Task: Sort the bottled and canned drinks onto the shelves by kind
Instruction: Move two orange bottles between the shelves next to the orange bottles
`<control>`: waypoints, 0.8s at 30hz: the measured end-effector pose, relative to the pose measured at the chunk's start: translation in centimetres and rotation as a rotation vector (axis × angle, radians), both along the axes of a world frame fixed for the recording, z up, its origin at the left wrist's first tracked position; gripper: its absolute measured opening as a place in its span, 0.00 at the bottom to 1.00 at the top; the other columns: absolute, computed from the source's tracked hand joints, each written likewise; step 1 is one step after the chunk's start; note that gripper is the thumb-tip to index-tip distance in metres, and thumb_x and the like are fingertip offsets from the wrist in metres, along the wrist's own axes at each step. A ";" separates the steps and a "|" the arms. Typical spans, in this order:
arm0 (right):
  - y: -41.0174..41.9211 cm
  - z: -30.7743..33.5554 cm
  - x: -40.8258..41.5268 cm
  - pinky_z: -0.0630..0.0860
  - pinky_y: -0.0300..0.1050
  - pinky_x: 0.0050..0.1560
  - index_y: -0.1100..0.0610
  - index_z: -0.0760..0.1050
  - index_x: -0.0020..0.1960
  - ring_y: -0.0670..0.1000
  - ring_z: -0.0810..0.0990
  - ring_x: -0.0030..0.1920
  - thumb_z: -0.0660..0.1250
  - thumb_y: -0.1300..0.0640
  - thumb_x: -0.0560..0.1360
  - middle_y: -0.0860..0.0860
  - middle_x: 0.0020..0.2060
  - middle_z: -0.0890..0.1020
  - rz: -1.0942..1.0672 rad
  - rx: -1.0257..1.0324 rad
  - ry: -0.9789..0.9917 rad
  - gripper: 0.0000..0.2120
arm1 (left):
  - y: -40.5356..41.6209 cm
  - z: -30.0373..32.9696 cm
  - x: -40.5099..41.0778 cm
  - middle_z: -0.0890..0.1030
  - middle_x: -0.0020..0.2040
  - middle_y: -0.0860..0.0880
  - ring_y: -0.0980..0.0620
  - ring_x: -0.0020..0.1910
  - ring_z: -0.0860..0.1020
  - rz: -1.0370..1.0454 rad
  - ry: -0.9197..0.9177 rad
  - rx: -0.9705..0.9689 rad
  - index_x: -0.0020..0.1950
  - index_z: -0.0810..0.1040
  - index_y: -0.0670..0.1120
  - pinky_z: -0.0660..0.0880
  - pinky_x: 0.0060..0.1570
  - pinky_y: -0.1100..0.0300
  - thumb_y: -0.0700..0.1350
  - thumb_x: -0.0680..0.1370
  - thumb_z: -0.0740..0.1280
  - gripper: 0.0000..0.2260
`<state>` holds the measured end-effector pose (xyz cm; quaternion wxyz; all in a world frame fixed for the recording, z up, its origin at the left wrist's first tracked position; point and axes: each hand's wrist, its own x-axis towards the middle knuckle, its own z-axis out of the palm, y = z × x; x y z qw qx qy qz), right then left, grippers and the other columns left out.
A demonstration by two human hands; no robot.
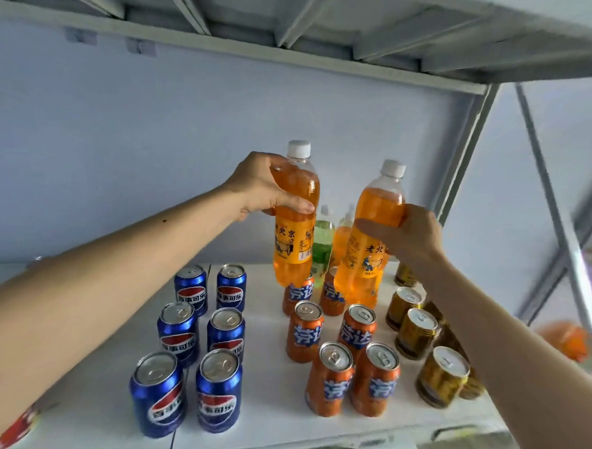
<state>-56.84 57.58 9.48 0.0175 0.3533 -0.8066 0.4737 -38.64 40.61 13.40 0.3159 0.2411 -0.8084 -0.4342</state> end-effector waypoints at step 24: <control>44.1 -3.7 -16.1 0.81 0.46 0.40 0.50 0.80 0.43 0.47 0.83 0.38 0.81 0.45 0.60 0.48 0.38 0.84 -0.318 0.055 -0.028 0.17 | 36.6 -1.9 -25.0 0.81 0.59 0.50 0.48 0.58 0.80 -0.650 -0.004 0.088 0.65 0.78 0.48 0.83 0.44 0.50 0.44 0.60 0.81 0.33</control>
